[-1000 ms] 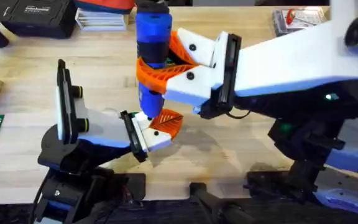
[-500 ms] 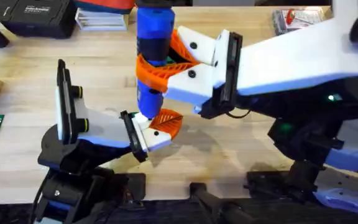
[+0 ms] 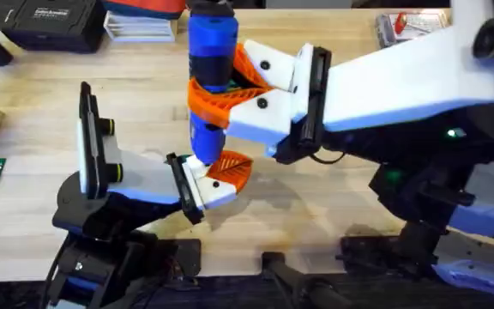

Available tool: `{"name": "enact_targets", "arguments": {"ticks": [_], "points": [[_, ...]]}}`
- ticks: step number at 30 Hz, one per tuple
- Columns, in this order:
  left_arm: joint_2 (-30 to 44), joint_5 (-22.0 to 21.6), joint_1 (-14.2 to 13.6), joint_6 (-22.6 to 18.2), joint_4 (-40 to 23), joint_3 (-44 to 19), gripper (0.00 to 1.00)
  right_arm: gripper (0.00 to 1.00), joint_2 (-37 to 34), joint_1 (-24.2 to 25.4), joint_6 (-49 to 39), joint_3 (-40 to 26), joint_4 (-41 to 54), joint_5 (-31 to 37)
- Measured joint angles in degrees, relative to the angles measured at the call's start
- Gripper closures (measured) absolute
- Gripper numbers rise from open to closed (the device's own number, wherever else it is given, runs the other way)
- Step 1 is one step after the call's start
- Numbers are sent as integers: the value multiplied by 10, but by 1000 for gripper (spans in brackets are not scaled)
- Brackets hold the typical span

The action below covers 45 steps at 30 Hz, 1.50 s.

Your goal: Pick up the gripper from the table and insert it into the empty holder that is missing its gripper. Then pick up a screw, insert it into the mounting hole, and use the screwdriver to tighten it. Finally, clean up the table by picking up the vegetable and placing it into the bucket.

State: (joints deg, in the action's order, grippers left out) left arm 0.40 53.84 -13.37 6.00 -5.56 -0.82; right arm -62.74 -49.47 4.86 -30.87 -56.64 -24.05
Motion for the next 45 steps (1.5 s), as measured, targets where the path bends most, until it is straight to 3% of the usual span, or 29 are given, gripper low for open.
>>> {"name": "enact_targets", "arguments": {"ticks": [23,32,36,45], "points": [[0,0,0,0,0,0,986,976,0,0,-2,-4,-15,0],[0,0,0,0,0,0,986,976,0,8,-39,-114,133,-2],[0,0,0,0,0,0,986,976,0,51,-105,-118,190,-1],[0,0,0,0,0,0,986,976,0,243,-313,-118,390,62]]}}
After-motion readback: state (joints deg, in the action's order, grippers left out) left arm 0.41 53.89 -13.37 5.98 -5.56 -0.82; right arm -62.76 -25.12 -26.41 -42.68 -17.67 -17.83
